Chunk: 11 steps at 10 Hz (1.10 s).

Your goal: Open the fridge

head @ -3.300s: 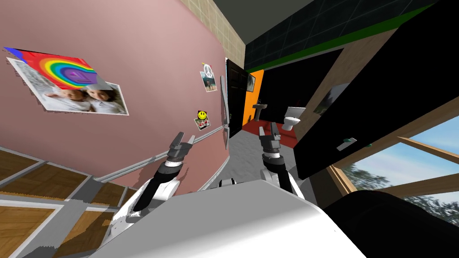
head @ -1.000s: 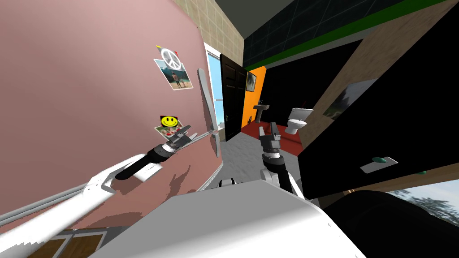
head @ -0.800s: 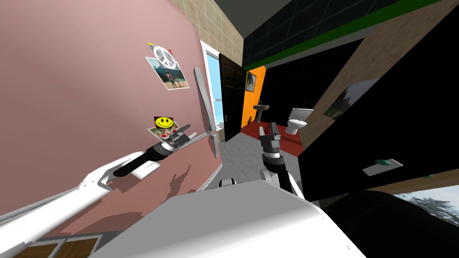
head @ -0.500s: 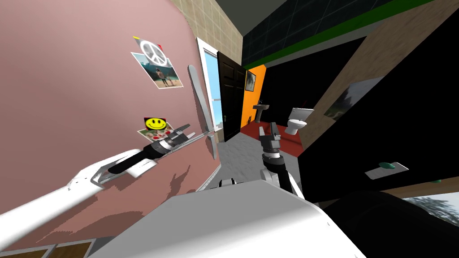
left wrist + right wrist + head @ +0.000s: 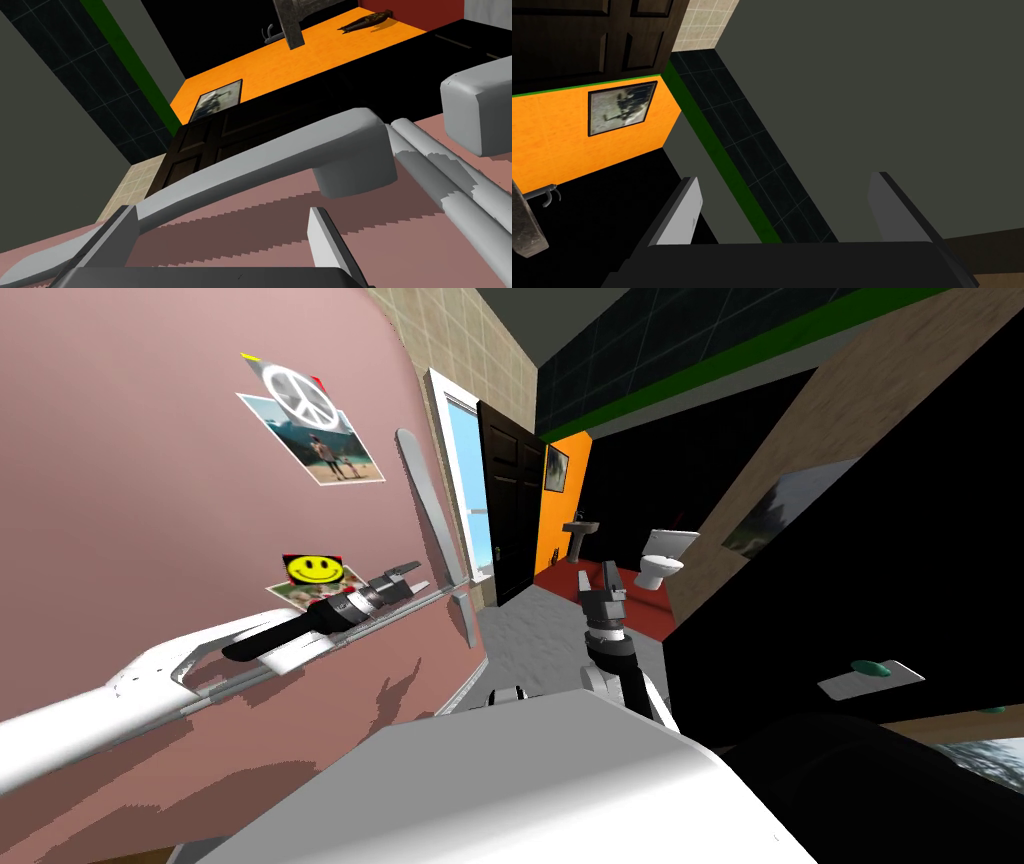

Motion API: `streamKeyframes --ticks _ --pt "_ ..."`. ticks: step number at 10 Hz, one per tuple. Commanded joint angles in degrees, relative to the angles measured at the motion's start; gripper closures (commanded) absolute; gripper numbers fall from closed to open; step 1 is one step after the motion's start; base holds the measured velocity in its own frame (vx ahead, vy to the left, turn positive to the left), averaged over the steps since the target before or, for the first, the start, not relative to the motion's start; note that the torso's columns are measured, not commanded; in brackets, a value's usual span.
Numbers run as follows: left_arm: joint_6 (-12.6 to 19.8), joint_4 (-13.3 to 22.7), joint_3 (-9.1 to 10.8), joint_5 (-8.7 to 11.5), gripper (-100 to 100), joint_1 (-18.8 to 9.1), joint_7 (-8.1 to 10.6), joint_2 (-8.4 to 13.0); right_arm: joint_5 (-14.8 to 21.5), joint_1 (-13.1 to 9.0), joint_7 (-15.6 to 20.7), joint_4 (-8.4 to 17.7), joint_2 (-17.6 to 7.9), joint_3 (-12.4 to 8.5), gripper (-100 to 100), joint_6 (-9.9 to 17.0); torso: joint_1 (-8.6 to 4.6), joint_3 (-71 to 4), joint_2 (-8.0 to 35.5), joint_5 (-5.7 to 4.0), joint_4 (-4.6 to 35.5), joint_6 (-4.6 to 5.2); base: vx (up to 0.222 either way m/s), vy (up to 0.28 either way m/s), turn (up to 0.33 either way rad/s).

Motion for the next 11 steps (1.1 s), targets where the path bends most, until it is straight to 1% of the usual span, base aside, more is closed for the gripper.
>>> streamKeyframes --ticks 1,2,3,4,5,6,7,8,11 --pt "0.5 2.1 -1.05 0.9 -100 -1.3 1.67 4.1 0.0 0.0 0.0 0.0 0.0 0.0 0 0.0 0.05 0.0 0.0 0.01 0.0 -0.01 0.052 -0.102 -0.003" --pt "0.5 2.1 -1.05 0.9 -100 -1.3 1.67 4.6 0.0 0.0 0.0 0.0 0.0 0.0 0 0.0 0.0 0.0 -0.1 0.0 0.0 0.0 0.041 -0.085 0.0" --pt "1.1 3.2 -1.59 1.6 -100 -2.1 2.63 6.7 0.0 0.0 0.0 0.0 0.0 0.0 0 0.0 0.06 0.0 0.0 0.01 0.0 0.0 0.046 -0.103 -0.006" --pt "1.1 3.2 -1.59 1.6 -100 -2.1 2.63 7.2 0.0 0.0 0.0 0.0 0.0 0.0 0 0.0 0.0 0.0 0.0 0.0 0.0 0.0 0.043 -0.084 0.004" --pt "1.6 4.2 -2.09 2.2 -100 -2.9 3.54 9.5 0.0 0.0 0.0 0.0 0.0 0.0 0 0.0 0.06 0.0 0.0 0.01 0.0 0.0 0.039 -0.093 -0.006" --pt "2.0 5.0 -2.55 2.8 -100 -3.6 4.39 11.2 0.0 0.0 0.0 0.0 0.0 0.0 0 0.0 0.02 0.0 0.0 0.0 0.0 0.0 0.066 -0.13 -0.003" --pt "2.0 5.0 -2.55 2.8 -100 -3.6 4.39 12.0 0.0 0.0 0.0 0.0 0.0 0.0 0 0.0 -0.09 0.0 -0.1 -0.03 0.0 0.0 0.058 -0.105 0.005" --pt "2.4 5.8 -2.98 3.4 -100 -4.3 5.18 14.2 0.0 0.0 0.0 0.0 0.0 0.0 0 0.0 0.01 0.0 0.0 -0.01 0.0 0.01 0.047 -0.099 -0.004" --pt "3.4 7.7 -3.98 4.8 -100 -5.9 7.09 19.3 0.0 0.0 0.0 0.0 0.0 0.0 0 0.0 0.01 0.0 0.0 0.0 0.0 0.0 0.048 -0.122 0.001"
